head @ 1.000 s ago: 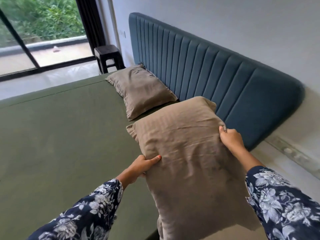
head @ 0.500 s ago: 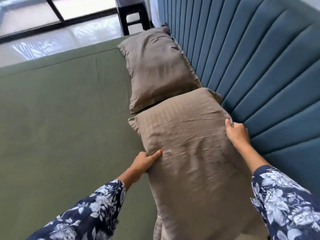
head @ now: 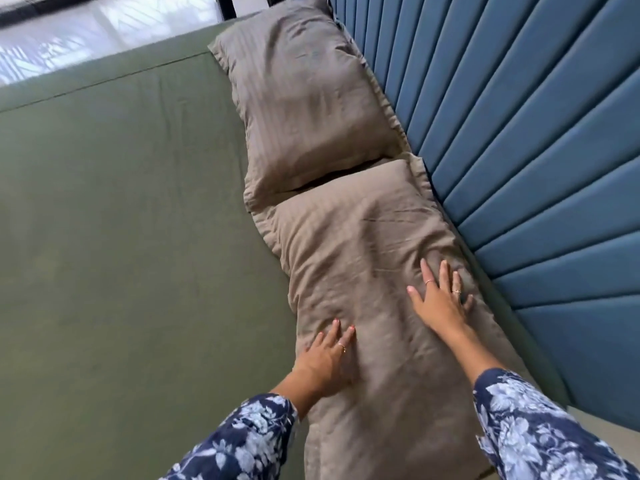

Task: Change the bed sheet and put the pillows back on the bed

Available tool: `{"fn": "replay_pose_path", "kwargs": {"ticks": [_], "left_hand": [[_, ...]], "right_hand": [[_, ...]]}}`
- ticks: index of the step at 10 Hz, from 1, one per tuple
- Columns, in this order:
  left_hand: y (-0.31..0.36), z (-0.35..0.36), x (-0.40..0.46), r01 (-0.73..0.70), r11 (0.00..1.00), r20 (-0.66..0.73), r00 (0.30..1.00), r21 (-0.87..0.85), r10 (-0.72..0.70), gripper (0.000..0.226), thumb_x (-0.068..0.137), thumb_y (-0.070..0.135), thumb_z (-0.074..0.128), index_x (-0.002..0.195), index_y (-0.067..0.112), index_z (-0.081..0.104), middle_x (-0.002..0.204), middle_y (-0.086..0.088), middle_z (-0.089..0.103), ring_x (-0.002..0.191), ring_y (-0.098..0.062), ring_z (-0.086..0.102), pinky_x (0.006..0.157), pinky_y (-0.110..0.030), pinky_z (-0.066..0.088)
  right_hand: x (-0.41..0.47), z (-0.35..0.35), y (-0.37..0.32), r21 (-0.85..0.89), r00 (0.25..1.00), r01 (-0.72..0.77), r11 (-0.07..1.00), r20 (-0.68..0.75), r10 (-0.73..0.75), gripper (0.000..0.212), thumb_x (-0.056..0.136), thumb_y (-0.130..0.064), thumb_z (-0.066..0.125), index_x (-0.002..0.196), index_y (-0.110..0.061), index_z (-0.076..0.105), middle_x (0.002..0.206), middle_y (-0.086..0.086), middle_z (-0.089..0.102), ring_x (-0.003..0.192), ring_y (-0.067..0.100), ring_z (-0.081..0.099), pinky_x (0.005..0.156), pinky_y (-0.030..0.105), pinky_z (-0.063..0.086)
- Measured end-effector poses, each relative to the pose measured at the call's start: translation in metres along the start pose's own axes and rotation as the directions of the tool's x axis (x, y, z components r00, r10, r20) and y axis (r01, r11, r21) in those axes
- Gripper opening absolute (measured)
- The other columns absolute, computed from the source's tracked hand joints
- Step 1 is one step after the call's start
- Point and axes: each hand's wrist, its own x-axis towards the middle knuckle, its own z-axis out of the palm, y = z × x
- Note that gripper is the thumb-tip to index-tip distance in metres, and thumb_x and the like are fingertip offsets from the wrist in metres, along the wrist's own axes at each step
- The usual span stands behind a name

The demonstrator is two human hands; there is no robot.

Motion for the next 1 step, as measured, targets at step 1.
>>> {"fn": "replay_pose_path", "kwargs": {"ticks": [1], "left_hand": [[-0.0213,-0.0227,-0.0216,-0.04,0.997,-0.057,0.997,0.073,0.044,0.086,0.092,0.046,0.056,0.154,0.03,-0.001,0.162,0.003,-0.009,0.148,-0.02,0.007,0.117,-0.042,0.023]], "right_hand": [[-0.0127,-0.0016,-0.0012,0.033,0.999,-0.005,0.999,-0.032,0.006,0.066,0.096,-0.04,0.045,0.152,-0.031,0.012,0.161,0.007,-0.003,0.147,0.027,0.001,0.118,0.049,0.01]]}}
